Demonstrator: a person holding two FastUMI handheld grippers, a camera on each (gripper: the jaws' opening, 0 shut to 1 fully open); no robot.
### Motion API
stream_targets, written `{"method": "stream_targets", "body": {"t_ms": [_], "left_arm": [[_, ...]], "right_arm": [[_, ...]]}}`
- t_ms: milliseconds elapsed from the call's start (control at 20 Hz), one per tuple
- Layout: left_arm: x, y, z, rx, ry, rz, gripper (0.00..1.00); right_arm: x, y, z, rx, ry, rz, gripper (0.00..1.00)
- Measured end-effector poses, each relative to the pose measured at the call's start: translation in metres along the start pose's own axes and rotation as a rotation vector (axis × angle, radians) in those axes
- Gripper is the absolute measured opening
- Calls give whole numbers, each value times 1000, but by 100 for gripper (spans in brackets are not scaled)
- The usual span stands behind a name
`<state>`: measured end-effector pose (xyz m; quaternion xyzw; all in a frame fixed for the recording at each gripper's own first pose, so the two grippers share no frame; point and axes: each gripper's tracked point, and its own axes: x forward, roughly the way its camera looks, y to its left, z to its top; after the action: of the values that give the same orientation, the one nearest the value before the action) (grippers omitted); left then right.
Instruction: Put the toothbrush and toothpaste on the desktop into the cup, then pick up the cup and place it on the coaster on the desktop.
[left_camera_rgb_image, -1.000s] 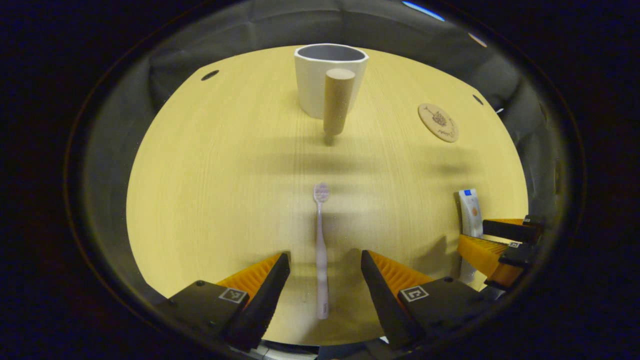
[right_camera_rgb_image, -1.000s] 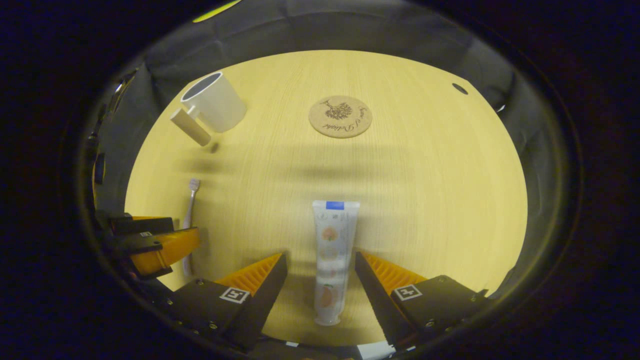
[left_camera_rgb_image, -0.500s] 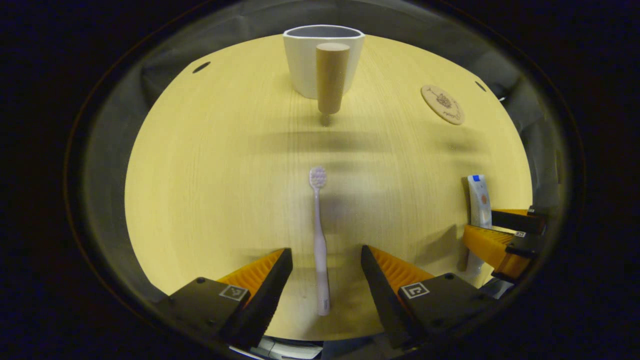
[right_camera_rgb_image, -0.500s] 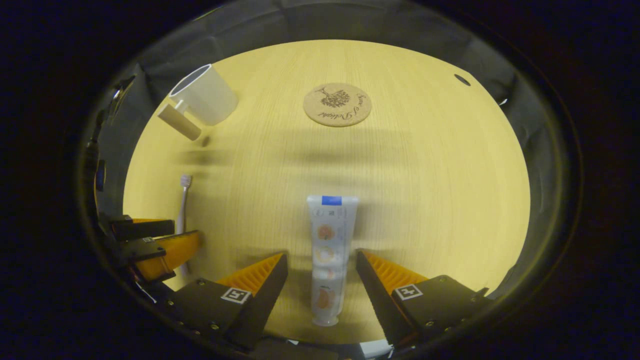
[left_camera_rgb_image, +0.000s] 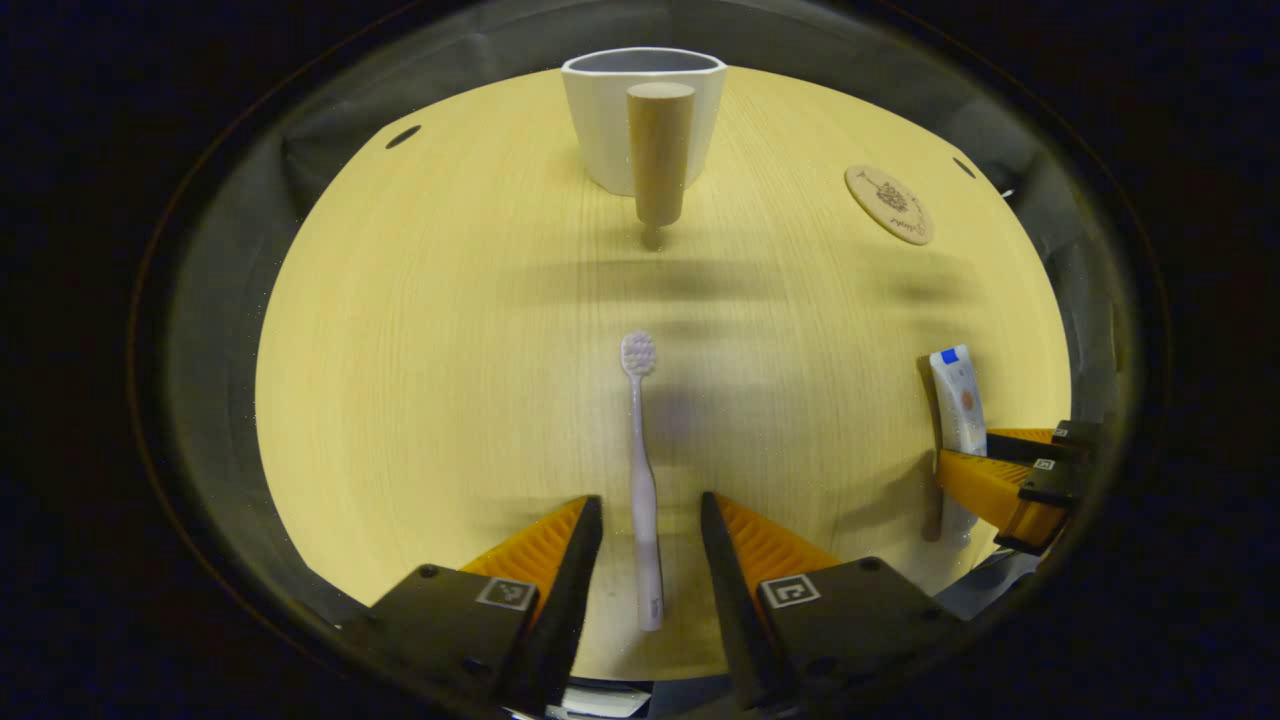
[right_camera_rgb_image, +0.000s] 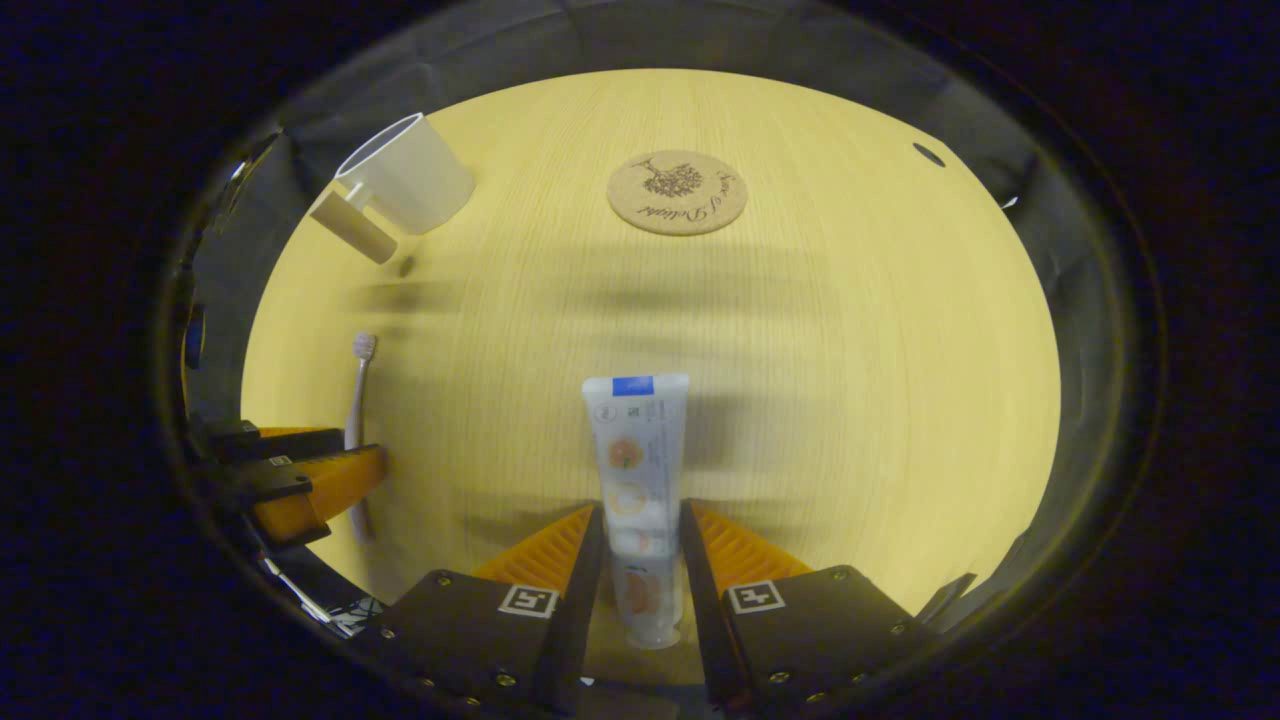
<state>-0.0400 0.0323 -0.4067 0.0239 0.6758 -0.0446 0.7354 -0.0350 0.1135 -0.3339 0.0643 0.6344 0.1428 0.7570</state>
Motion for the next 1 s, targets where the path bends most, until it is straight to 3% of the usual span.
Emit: {"method": "stream_targets", "body": {"t_ms": [100, 150, 250, 300, 350, 400, 500, 550, 600, 650, 1000], "left_arm": [[1, 0, 0, 9, 2, 0, 57], [-1, -1, 2, 6, 0, -4, 62], [0, -2, 2, 12, 3, -7, 33], [2, -2, 2, -1, 0, -5, 32], [1, -3, 3, 6, 2, -4, 23], [1, -2, 1, 15, 2, -5, 19], [1, -2, 2, 21, 0, -7, 24], [1, -2, 2, 26, -3, -11, 17], [1, -2, 3, 22, -10, -11, 23], [-1, -2, 3, 28, -13, -13, 14], [-1, -2, 2, 44, -31, -8, 14]], "right_arm": [[-1, -1, -1, 22, 0, 1, 44], [-1, -2, -2, 29, 5, 2, 38], [-3, -4, -3, 43, 12, 1, 38], [-2, -4, -3, 51, 7, -2, 32], [-1, -5, -3, 48, 10, 0, 30], [-2, -5, -3, 49, 11, 2, 30], [-4, -5, -4, 55, 10, 6, 30], [-3, -4, -2, 49, 9, 10, 24], [-4, -5, -4, 44, 10, 12, 24], [-3, -5, -3, 40, 5, 13, 24], [-4, -4, -3, 42, -8, 18, 24]]}}
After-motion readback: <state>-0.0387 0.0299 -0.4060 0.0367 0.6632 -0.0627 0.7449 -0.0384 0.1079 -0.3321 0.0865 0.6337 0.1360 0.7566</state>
